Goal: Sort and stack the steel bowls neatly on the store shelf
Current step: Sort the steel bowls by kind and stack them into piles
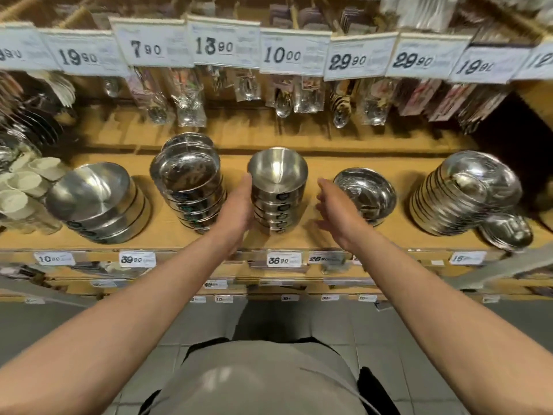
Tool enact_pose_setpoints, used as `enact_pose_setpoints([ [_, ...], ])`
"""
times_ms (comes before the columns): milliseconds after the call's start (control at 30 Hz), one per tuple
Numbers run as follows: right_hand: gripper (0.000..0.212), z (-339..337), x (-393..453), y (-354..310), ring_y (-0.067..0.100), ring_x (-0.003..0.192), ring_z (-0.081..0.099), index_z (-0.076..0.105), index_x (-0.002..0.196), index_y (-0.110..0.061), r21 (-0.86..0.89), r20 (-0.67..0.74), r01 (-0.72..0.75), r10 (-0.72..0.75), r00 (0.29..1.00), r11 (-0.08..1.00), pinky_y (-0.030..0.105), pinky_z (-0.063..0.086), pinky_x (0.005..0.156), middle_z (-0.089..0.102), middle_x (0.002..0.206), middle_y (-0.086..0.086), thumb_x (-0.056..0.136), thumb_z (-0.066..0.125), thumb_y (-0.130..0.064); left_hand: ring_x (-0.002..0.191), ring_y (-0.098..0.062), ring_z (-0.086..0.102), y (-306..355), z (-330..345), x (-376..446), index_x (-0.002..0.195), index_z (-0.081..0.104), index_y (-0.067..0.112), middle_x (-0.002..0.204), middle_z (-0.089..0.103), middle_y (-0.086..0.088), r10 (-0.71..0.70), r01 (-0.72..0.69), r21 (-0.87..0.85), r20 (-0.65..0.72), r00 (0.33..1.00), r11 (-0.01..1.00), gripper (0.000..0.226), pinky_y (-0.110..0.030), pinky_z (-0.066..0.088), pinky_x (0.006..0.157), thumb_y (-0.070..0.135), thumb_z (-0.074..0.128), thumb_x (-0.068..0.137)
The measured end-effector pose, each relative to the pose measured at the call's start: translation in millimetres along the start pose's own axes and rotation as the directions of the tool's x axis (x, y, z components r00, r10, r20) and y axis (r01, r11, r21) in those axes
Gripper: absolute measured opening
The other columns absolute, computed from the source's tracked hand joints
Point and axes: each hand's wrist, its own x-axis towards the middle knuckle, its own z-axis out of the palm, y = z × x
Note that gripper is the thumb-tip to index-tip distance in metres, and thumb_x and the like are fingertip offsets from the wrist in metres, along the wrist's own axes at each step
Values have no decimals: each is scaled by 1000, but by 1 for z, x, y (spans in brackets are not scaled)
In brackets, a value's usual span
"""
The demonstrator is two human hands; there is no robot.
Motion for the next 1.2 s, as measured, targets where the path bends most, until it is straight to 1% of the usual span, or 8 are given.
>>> enact_pose_setpoints([
  [133, 59, -6, 15, -2, 22, 142, 37, 33, 156, -28, -23, 84, 35, -33, 996, 999, 52, 45, 108, 34, 161, 3, 104, 37, -55, 73, 19, 64, -3, 16, 14, 96, 61, 38, 74, 70, 35, 71, -76, -46, -96, 993, 996, 35, -22, 47, 67, 48, 29, 108],
  [367, 17, 1, 22, 8, 18, 133, 49, 58, 102, -45, 95, 237, 40, -62, 970, 995, 41, 51, 93, 55, 130, -8, 100, 47, -58, 126, -17, 55, 0, 18, 22, 138, 58, 30, 137, 62, 2, 10, -18, -41, -184, 983, 999, 46, -41, 52, 87, 54, 37, 105],
  [567, 50, 0, 26, 1, 19, 131, 51, 56, 134, -35, 69, 261, 43, -59, 964, 997, 35, 56, 87, 53, 146, -1, 95, 49, -65, 117, -15, 59, 11, 23, 17, 112, 65, 39, 122, 66, 8, -19, 12, -37, -205, 979, 999, 36, -37, 54, 76, 56, 35, 104],
  [733, 48, -2, 26, -5, 14, 119, 54, 50, 142, -32, 49, 260, 38, -49, 964, 998, 39, 55, 93, 54, 130, -6, 101, 43, -57, 110, -11, 58, 12, 23, 15, 96, 64, 39, 108, 66, 14, -14, 2, -57, -212, 977, 998, 30, -38, 55, 79, 50, 36, 103],
  [867, 12, -2, 24, -9, -5, 96, 52, 55, 100, -49, 31, 248, 68, -73, 966, 997, 38, 55, 94, 54, 105, -24, 102, 44, -53, 106, -6, 58, 11, 24, 15, 95, 63, 41, 106, 65, 16, -11, -2, -59, -220, 975, 998, 31, -38, 54, 79, 49, 34, 104],
  [1033, 17, -2, 20, -17, -2, 98, 59, 61, 89, -48, -64, 232, 167, -148, 961, 984, 26, 56, 84, 60, 99, -27, 102, 51, -45, 102, -10, 59, 12, 27, 14, 95, 62, 36, 106, 65, 9, 13, -10, 13, -292, 956, 1000, 32, -34, 54, 73, 45, 34, 106],
  [1133, 17, -5, 23, -17, 5, 103, 62, 67, 113, -37, -79, 195, 201, -183, 964, 976, 25, 56, 84, 66, 110, -17, 102, 54, -38, 93, -14, 60, 9, 26, 13, 90, 62, 32, 96, 63, 4, 71, -43, 85, -352, 933, 995, 28, -40, 59, 80, 38, 40, 105],
  [1200, 43, -6, 23, -19, 5, 104, 62, 55, 141, -29, -73, 162, 220, -206, 965, 973, 26, 56, 85, 65, 122, -8, 99, 59, -36, 84, -13, 62, 8, 25, 14, 86, 62, 36, 89, 64, 8, 131, -84, 135, -393, 910, 987, 24, -45, 60, 85, 35, 45, 103],
])
